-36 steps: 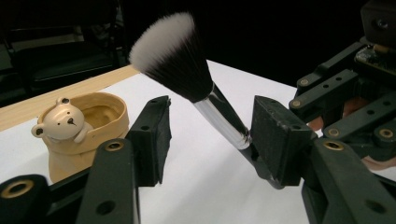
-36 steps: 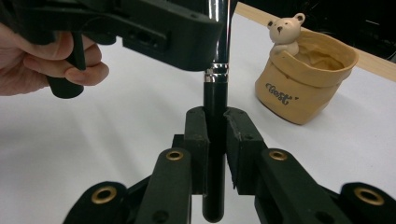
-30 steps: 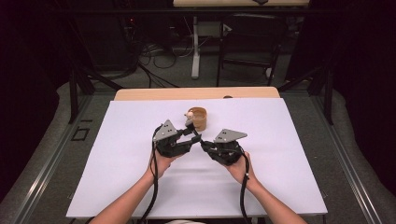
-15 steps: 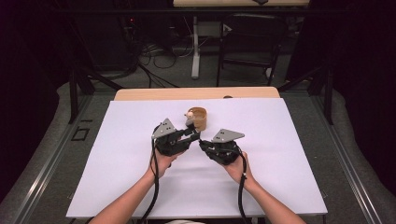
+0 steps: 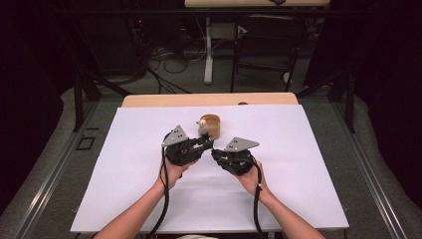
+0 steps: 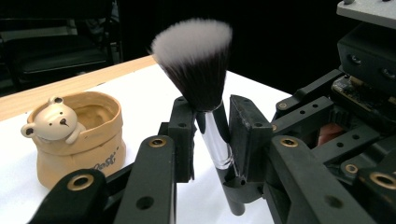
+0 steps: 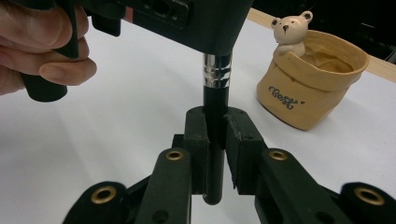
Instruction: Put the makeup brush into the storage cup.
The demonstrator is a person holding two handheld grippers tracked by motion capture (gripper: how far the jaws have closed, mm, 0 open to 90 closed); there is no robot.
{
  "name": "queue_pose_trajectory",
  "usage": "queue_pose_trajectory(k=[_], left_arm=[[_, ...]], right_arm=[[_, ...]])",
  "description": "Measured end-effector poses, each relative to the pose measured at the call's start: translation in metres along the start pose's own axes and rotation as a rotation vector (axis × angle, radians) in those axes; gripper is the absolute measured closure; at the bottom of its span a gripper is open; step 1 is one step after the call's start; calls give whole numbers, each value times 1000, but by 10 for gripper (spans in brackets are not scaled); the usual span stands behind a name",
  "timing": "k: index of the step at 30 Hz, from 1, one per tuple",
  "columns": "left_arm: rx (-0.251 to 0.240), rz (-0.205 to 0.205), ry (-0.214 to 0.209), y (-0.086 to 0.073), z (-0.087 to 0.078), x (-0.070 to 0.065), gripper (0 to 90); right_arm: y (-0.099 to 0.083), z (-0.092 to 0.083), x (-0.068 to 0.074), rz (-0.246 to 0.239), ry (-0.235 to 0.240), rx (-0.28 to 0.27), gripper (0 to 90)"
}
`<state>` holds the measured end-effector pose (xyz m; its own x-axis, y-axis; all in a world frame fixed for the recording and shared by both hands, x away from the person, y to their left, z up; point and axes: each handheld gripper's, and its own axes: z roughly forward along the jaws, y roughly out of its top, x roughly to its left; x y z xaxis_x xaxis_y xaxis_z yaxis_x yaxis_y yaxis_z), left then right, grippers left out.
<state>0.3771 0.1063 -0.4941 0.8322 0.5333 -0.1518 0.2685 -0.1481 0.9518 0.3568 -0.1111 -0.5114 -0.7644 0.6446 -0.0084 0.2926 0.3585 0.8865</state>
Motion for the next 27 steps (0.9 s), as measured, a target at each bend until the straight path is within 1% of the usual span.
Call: queue_pose_trajectory(k=[4, 5, 6, 11, 13, 14, 16, 17, 18, 19, 20, 22, 24, 25, 26, 27], left_arm=[[-10, -7, -19, 0, 1, -1, 743], [-12, -3, -19, 0, 1, -2, 752], [-9, 6, -29, 0, 2, -2, 761], [-5, 26, -29, 1, 3, -4, 771], [-3, 28, -30, 1, 3, -4, 772], [-1, 33, -26, 1, 3, -4, 772], [1, 42, -25, 2, 2, -5, 772], [1, 48, -24, 2, 2, -5, 772], [2, 51, -22, 3, 2, -5, 772], [0, 52, -20, 3, 2, -5, 772], [-2, 54, -28, 3, 2, -5, 772], [1, 59, -23, 3, 2, -5, 772], [1, 62, -20, 3, 2, -5, 772], [2, 66, -20, 4, 1, -4, 772], [2, 67, -15, 4, 1, -5, 772], [4, 70, -14, 4, 1, -4, 772]], right_arm=[[0, 0, 0, -3, -1, -1, 793], [0, 1, -1, -4, 2, -2, 792], [0, 1, -1, -3, 7, -5, 791], [-1, 2, -2, 3, 15, -16, 781], [-1, 0, -3, 5, 16, -17, 728], [-1, 0, -3, 3, 19, -15, 686], [-1, -1, -3, -4, 15, -12, 639], [-2, -2, -4, -4, 20, -16, 602], [-2, -4, -4, -6, 14, -6, 558], [-2, -5, -5, -3, 13, -3, 537], [-2, -6, -6, 0, 20, -9, 512], [-3, -8, -7, -1, 19, -3, 449], [-3, -11, -9, 3, 20, -4, 407], [-4, -12, -10, 3, 20, -3, 365], [-4, -13, -10, 8, 11, 3, 322], [-5, -15, -11, 11, 11, 3, 299]])
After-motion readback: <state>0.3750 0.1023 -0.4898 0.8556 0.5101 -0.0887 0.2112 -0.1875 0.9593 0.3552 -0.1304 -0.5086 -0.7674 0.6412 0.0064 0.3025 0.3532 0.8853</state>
